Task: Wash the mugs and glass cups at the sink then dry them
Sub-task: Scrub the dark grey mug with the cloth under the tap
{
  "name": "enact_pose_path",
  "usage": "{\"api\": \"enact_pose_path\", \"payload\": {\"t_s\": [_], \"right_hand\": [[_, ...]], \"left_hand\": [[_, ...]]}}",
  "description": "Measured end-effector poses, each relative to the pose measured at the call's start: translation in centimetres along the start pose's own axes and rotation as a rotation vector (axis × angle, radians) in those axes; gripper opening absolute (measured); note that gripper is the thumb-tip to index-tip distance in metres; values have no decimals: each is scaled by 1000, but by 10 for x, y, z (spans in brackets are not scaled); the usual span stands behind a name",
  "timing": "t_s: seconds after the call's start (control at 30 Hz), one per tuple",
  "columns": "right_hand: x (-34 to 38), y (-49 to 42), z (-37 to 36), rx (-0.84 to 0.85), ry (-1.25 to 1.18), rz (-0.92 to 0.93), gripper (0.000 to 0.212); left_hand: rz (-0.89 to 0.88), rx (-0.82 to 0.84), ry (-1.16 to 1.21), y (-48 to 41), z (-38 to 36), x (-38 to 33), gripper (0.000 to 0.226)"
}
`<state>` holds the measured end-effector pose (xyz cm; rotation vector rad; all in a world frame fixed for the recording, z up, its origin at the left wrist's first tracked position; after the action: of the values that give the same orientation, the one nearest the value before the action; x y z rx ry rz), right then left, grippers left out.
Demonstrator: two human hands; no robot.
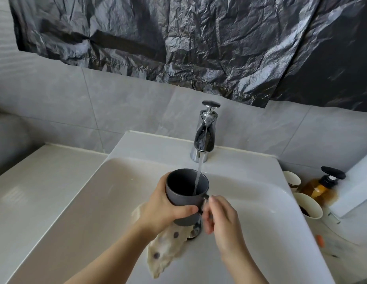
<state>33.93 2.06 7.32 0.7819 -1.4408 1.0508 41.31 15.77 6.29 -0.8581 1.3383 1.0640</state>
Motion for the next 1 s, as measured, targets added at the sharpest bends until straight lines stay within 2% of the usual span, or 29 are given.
{"api": "enact_pose_path", "payload": {"t_s": [0.1,0.17,0.27,0.33,0.37,0.4,0.47,0.53,0.6,0.63,0.73,0.8,0.9,1.0], "right_hand": [[-8,-3,20,-183,-21,-51,21],[-21,-3,33,-231,223,-88,18],[-32,4,10,49,716,-38,7],[-41,13,-16,275,972,0,53],[-45,17,-23,321,1037,18,75],[-47,17,-29,354,1081,26,86],[-53,17,-33,374,1058,-25,79],[-45,14,-38,326,1105,126,52],[-36,11,-34,173,1007,283,29],[-36,8,-28,116,910,285,22],[-37,-4,4,-51,422,-52,18],[-39,-13,37,-258,150,-148,23],[-33,-18,65,-453,-61,-179,18],[-31,-18,69,-477,-93,-204,17]], "left_hand": [[6,-26,30,-3,7,-1,91],[-6,-38,11,-2,10,-5,85],[-27,-49,-14,1,11,-11,80],[-21,-64,5,1,14,-14,80],[-23,-70,12,1,16,-14,81],[-27,-77,16,0,17,-15,82],[-20,-84,29,-1,20,-14,84],[-15,-82,48,-2,21,-13,85],[-18,-82,51,-2,20,-14,84],[-21,-85,55,-2,19,-15,84],[-36,-102,84,1,18,-18,82],[-50,-106,75,4,14,-20,81],[-58,-86,44,7,4,-21,76],[-76,-58,7,10,-6,-22,72]]}}
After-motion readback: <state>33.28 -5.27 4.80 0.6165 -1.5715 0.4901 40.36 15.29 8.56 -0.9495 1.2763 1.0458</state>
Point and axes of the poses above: each hand's wrist, its own y-axis away from the middle knuckle, its own z-axis out of the back of the hand, x = y × z, the point moved 8 cm from there along -y, towards the middle knuckle, and after that the axes turned 10 degrees about z, right-handed, at the moved point
